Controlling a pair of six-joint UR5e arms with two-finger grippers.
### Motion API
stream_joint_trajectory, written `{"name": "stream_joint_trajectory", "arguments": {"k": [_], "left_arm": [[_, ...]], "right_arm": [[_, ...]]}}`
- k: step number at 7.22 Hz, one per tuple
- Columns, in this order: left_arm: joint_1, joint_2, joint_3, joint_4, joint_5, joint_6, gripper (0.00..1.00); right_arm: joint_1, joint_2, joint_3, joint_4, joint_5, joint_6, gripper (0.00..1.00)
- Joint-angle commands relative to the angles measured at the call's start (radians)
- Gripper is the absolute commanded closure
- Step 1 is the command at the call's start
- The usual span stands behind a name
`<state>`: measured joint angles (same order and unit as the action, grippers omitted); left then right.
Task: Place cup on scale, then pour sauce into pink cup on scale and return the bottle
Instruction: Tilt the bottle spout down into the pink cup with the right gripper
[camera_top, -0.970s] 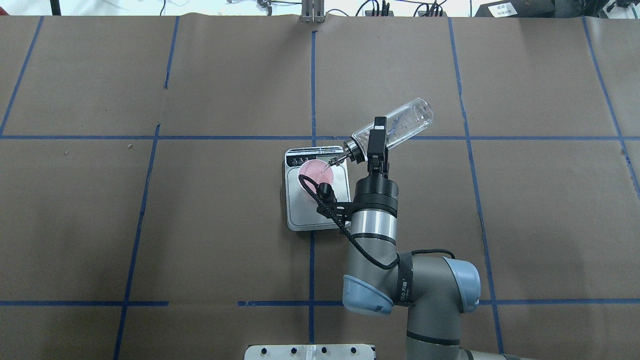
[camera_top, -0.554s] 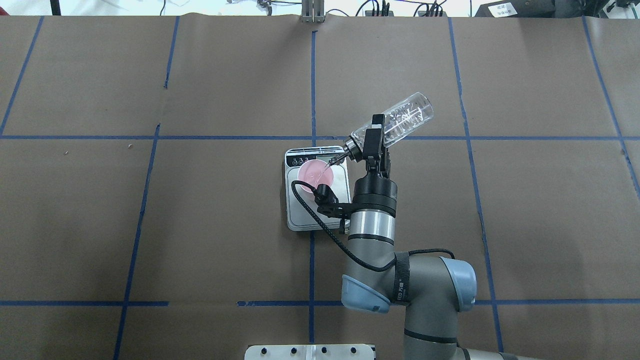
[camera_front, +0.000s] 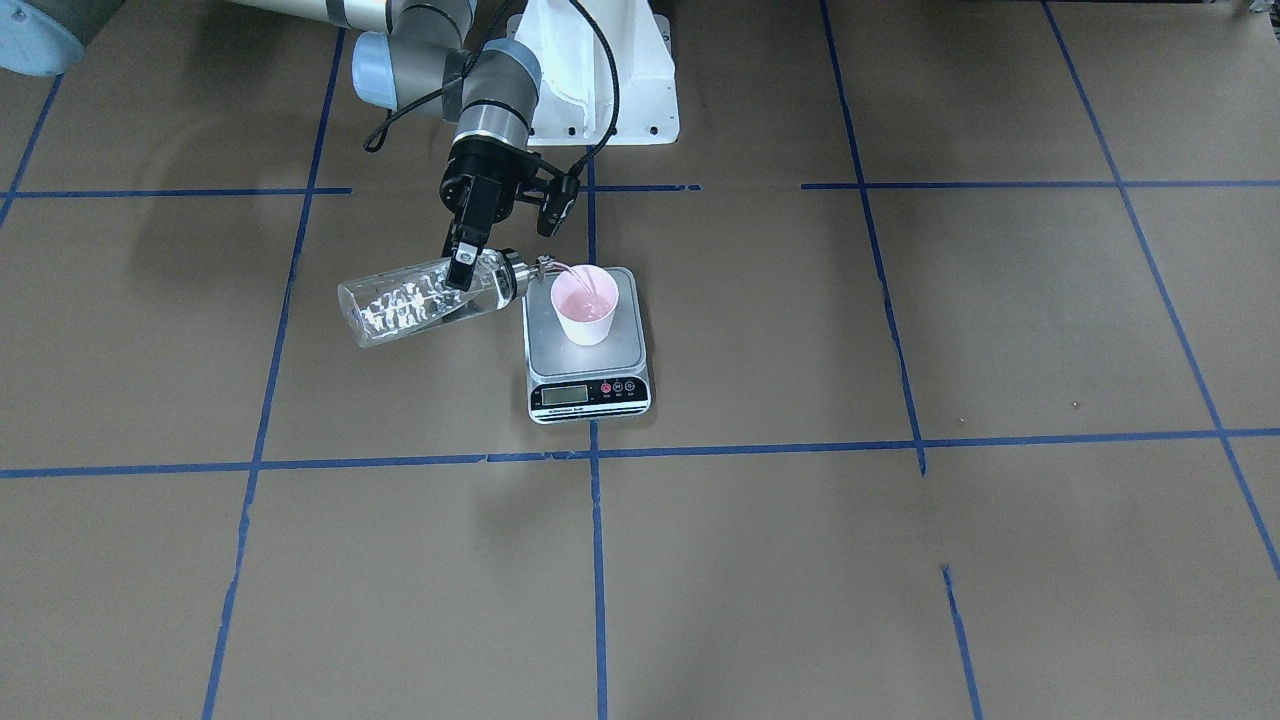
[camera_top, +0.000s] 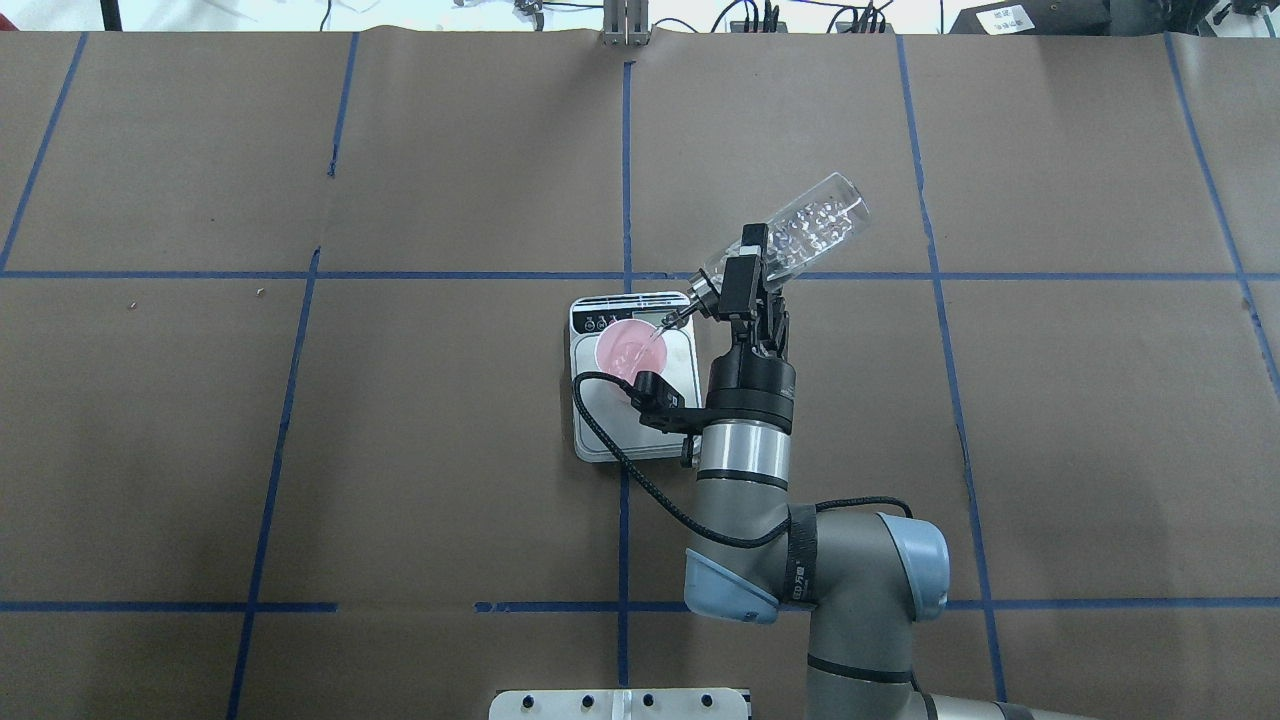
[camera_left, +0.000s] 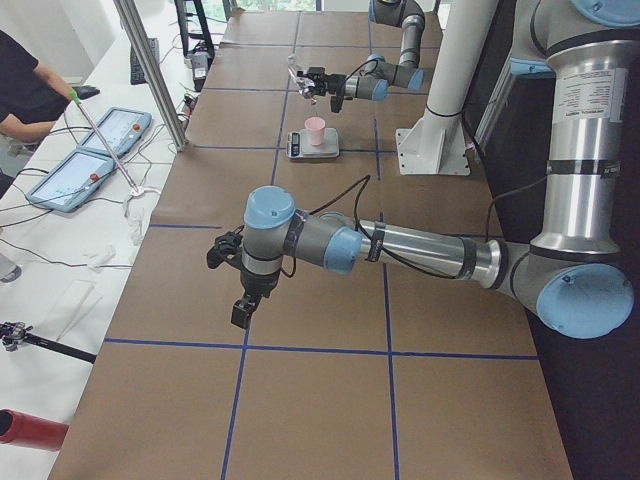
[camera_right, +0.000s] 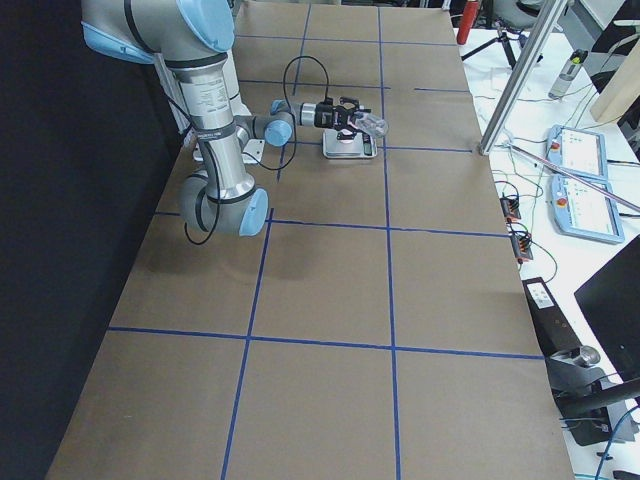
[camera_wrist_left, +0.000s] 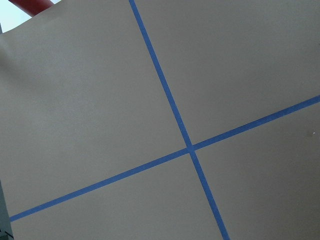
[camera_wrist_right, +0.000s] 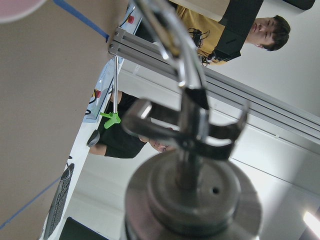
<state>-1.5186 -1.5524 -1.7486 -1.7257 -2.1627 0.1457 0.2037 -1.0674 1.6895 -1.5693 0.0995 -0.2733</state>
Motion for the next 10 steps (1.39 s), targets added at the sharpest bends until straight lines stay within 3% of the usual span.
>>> {"name": "stream_joint_trajectory", "arguments": {"k": [1, 5, 7, 10], "left_arm": [[0.000, 0.000, -0.006, 0.002, -0.003, 0.000, 0.00], [0.000, 0.000, -0.012, 0.005, -0.005, 0.000, 0.00], [-0.006, 0.002, -0.014, 0.005, -0.005, 0.000, 0.00], [-0.008, 0.003, -0.029, 0.012, -0.005, 0.000, 0.00]], "right_arm": [[0.000, 0.006, -0.001, 0.009, 0.006, 0.014, 1.00], [0.002, 0.006, 0.001, 0.076, 0.086, 0.063, 1.00], [0.005, 0.006, 0.001, 0.176, 0.135, 0.089, 1.00], [0.003, 0.006, -0.001, 0.179, 0.192, 0.239, 1.00]]}}
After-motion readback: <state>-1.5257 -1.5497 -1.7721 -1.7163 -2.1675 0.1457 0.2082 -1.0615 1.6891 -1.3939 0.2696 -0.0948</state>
